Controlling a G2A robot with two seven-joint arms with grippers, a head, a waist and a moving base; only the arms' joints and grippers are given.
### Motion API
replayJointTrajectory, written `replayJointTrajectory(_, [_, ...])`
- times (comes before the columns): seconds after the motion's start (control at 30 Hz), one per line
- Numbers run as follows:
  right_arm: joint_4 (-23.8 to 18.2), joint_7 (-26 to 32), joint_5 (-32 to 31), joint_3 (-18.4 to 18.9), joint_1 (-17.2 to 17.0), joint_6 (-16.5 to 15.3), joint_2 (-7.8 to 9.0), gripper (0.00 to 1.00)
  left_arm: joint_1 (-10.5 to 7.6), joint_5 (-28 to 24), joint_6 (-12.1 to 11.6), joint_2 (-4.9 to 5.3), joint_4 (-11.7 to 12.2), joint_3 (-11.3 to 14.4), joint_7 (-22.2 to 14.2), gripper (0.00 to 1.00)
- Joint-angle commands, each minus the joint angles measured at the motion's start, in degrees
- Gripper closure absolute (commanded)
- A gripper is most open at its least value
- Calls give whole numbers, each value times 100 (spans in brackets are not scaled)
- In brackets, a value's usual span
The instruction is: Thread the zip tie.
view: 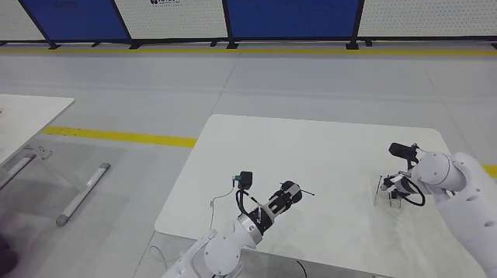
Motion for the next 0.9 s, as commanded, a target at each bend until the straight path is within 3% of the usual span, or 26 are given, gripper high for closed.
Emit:
replayJointTrajectory(0.0, [78,15,6,-46,45,-19,-29,77,0,0,0,0,0,0,0,100])
replayJointTrajectory(0.2, [355,9,48,-178,196,-71,-131,80,0,0,0,0,0,0,0,100])
replayJointTrajectory(0.37, [467,-10,54,-211,267,-93,-177,100,0,0,0,0,0,0,0,100])
replayJointTrajectory(0.57, [520,8,32,-165,283,-181,-180,100,0,0,0,0,0,0,0,100])
replayJointTrajectory(0.7, [335,-17,-16,-59,208,-182,-141,100,0,0,0,0,0,0,0,100])
replayJointTrajectory(0.87, [-344,0,-151,356,-135,-43,38,100,0,0,0,0,0,0,0,100])
